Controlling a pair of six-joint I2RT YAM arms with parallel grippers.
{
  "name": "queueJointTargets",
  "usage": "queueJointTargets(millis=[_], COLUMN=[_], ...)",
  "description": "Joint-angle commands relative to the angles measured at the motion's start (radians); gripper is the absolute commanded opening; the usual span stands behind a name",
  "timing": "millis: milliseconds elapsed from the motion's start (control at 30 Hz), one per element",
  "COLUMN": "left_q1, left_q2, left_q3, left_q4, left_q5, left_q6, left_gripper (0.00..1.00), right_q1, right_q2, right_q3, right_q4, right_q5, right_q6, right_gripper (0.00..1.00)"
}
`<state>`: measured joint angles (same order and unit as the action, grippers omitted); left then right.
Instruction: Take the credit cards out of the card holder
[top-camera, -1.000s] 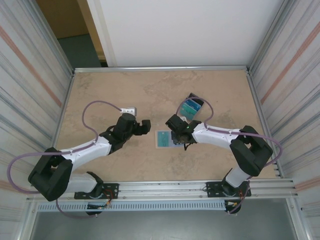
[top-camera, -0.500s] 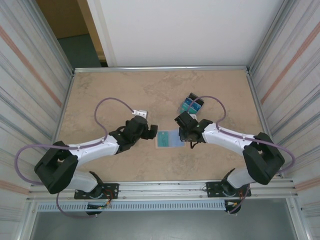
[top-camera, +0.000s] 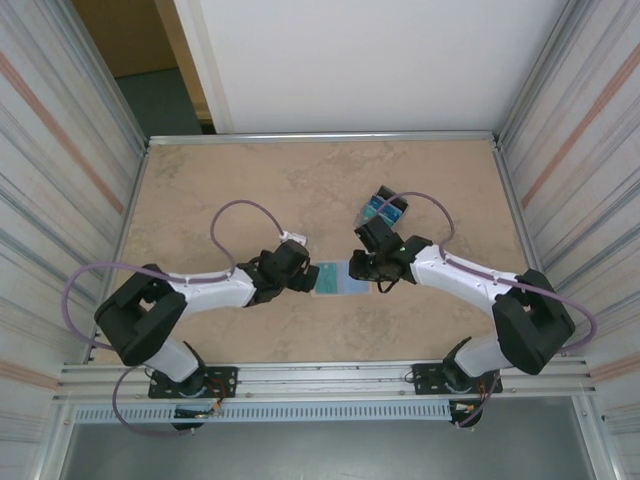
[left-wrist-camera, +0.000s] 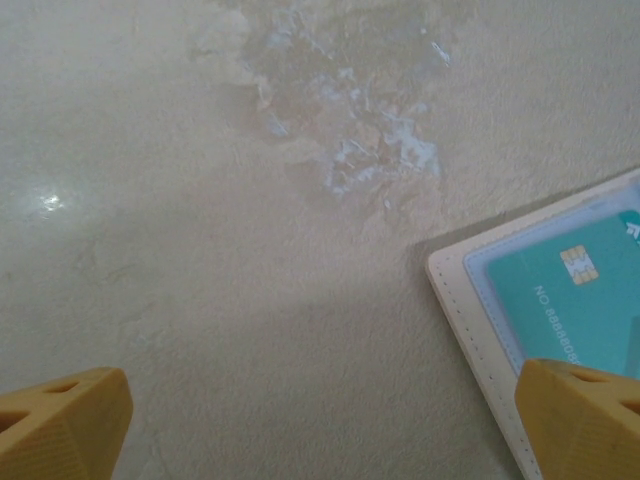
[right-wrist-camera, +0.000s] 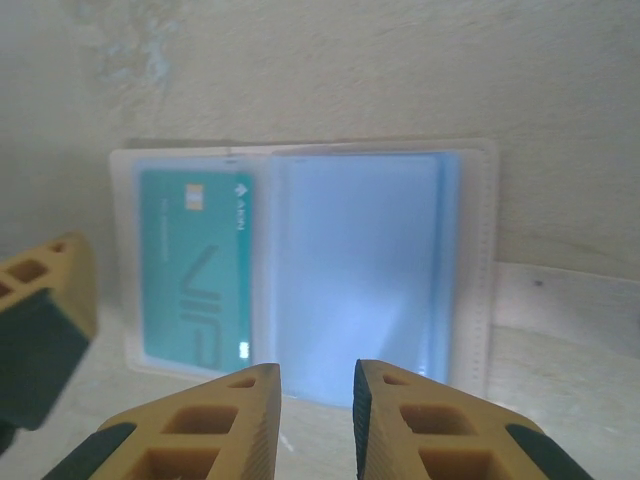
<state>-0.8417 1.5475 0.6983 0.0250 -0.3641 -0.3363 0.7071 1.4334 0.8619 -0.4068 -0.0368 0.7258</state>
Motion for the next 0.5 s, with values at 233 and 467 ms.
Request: queueJointTargets(millis=[233,467], left_q1=[-0.012,-0.013], left_q2=[0.066,0.084], left_q3=[0.037,0.033], left_q4=[-0.027,-0.041], left_q5=[-0.03,-0.039], left_q6=[0.027,0.026], left_gripper=[0.99,0.99], right_q1=[-0.014,-0.035], right_q2=[0.12,0.177], right_q3=[0.053,0.055], right_q4=[0.104,0.159], right_q5=[-0.172,-0.245], right_q6=[0.036,0.064], right_gripper=[0.26,0.24])
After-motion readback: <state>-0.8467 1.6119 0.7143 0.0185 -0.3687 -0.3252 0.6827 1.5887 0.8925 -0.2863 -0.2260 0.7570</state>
